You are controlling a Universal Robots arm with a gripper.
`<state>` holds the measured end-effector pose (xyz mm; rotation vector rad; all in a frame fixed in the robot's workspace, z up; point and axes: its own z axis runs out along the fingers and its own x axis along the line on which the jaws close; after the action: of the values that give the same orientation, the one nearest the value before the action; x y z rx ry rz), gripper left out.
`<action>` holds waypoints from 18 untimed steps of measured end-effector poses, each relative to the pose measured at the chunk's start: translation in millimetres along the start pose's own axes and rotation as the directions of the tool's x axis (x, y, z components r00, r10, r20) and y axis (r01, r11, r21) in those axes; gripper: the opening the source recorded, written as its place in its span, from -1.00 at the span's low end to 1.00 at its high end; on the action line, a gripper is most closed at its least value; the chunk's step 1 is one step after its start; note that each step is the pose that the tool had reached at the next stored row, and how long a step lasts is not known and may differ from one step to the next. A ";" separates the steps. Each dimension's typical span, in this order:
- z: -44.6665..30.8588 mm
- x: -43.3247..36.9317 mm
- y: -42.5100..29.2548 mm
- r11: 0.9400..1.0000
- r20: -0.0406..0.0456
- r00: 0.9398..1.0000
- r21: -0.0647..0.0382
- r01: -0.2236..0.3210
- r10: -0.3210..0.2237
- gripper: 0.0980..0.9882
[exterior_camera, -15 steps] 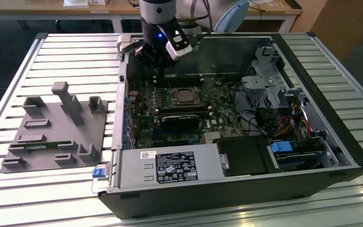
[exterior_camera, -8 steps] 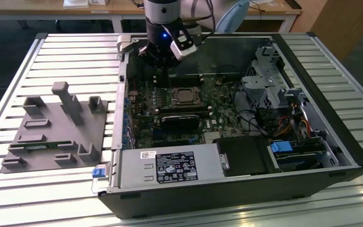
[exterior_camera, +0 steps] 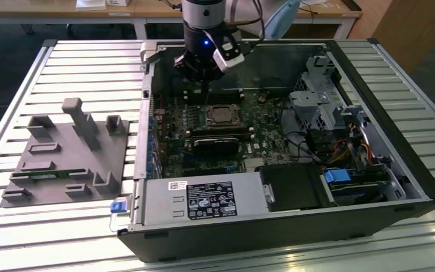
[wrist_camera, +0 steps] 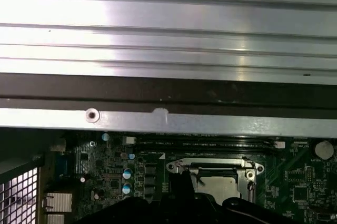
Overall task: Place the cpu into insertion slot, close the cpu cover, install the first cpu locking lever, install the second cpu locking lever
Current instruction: 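Install the first cpu locking lever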
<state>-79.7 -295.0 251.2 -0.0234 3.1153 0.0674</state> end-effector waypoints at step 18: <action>13.2 -20.4 -0.9 1.000 0.000 1.000 -0.025 -0.001 0.001 -0.96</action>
<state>-59.0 -295.0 238.5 -0.0229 3.1141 0.1058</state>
